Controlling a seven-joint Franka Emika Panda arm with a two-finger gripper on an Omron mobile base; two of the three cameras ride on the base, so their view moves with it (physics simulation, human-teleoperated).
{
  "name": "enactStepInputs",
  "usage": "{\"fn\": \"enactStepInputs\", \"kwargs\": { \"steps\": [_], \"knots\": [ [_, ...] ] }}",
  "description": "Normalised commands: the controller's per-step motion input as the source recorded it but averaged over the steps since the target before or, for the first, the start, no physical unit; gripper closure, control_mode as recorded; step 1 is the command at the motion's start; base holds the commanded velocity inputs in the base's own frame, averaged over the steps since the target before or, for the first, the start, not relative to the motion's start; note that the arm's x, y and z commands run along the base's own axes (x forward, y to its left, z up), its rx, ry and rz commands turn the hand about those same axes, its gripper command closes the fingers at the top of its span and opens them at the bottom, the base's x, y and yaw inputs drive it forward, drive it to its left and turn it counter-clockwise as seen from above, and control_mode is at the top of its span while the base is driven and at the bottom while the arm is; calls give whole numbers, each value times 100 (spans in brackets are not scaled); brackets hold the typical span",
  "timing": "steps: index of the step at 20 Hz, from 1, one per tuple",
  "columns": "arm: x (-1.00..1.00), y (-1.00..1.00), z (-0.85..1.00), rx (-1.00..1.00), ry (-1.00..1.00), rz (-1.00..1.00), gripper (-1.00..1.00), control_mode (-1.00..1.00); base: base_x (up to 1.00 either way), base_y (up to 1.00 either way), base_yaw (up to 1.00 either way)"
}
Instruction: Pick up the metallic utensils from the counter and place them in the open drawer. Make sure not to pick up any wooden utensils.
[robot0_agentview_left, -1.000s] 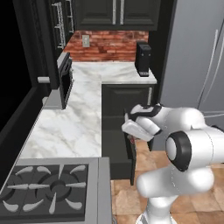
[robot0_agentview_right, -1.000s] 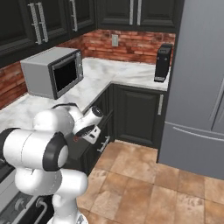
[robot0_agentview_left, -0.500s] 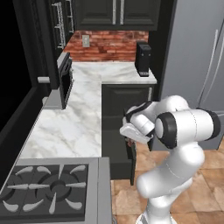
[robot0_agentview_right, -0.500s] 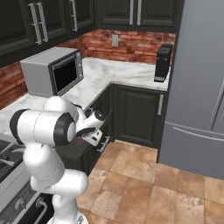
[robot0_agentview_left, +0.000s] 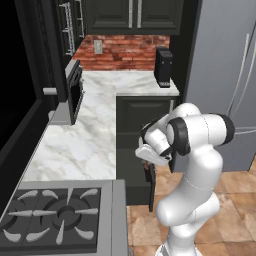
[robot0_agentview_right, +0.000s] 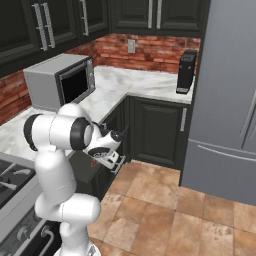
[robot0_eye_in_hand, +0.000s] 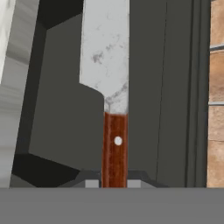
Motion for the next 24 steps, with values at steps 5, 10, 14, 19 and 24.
{"fn": "enactStepInputs", "kwargs": {
  "steps": [5, 10, 14, 19, 24],
  "knots": [
    [26, 0, -36, 0, 0, 0, 100, -100, 0, 0, 0],
    [19, -17, -38, 0, 0, 0, 100, -100, 0, 0, 0],
    [0, -86, -57, 0, 0, 2, 100, -100, 0, 0, 0],
    [-3, -100, -74, 6, 0, 0, 100, -100, 0, 0, 0],
    [-15, -100, -79, 12, 0, 2, 100, -100, 0, 0, 0]
  ]
}}
